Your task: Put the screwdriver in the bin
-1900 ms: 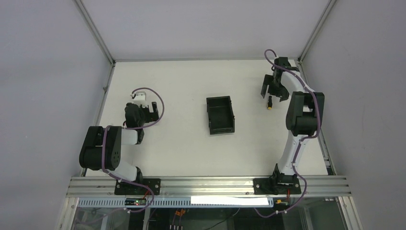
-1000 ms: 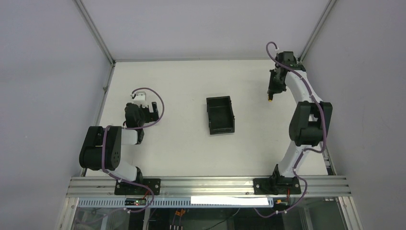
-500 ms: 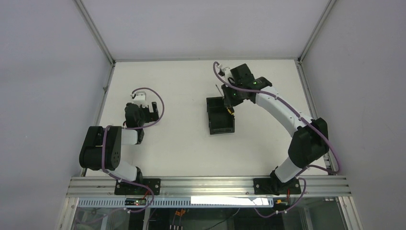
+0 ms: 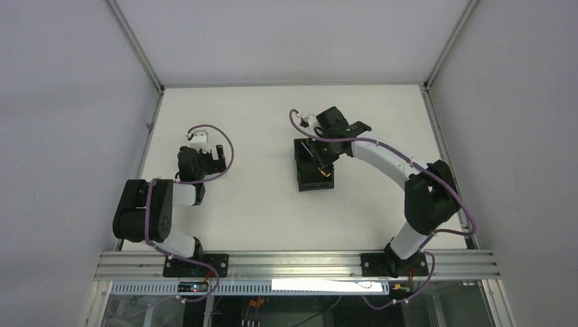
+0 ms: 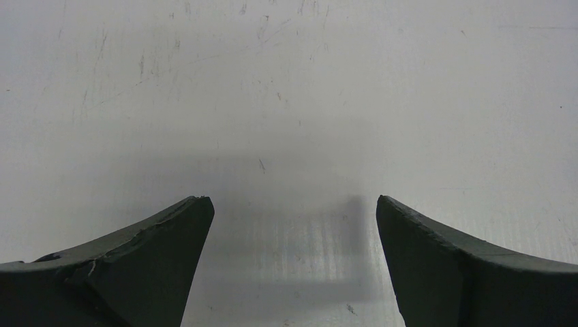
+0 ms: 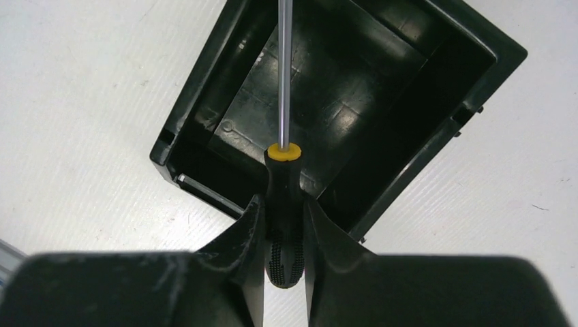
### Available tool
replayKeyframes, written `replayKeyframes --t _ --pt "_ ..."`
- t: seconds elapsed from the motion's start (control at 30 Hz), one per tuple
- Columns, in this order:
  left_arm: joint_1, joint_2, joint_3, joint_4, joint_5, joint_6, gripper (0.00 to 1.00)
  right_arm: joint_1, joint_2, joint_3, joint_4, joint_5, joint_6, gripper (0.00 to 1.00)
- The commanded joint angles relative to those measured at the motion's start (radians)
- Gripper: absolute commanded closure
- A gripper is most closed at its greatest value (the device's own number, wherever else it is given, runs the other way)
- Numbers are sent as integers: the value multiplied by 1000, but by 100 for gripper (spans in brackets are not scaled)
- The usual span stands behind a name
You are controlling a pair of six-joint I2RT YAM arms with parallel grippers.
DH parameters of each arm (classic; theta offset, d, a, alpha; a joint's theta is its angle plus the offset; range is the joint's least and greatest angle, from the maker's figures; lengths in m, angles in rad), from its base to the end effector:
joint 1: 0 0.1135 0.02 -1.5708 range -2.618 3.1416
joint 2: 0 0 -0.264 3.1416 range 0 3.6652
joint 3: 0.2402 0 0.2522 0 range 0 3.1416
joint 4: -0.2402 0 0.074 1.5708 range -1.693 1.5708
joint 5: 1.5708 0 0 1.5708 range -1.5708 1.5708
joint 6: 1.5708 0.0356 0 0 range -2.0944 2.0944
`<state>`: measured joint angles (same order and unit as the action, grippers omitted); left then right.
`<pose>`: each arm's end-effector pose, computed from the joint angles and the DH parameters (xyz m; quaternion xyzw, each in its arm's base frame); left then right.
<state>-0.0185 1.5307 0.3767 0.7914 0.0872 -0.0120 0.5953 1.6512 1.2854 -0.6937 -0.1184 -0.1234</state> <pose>0.2657 -0.0080 0.1388 0.0274 0.8221 -0.0445 0.5669 0.2832 0.1969 0.2497 -0.3536 0.8989 0.1147 0.2321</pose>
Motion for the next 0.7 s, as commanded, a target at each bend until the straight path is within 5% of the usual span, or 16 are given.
replayKeyframes --t 0.0,0.53,0.67 --pt "-1 -22 -1 26 -1 -2 1 10 15 5 98 8 -12 77" --pt "-1 -22 -1 26 0 -2 1 17 -49 34 95 54 70 42" --pt "-1 -22 -1 26 0 -2 1 12 -102 57 65 193 167 32"
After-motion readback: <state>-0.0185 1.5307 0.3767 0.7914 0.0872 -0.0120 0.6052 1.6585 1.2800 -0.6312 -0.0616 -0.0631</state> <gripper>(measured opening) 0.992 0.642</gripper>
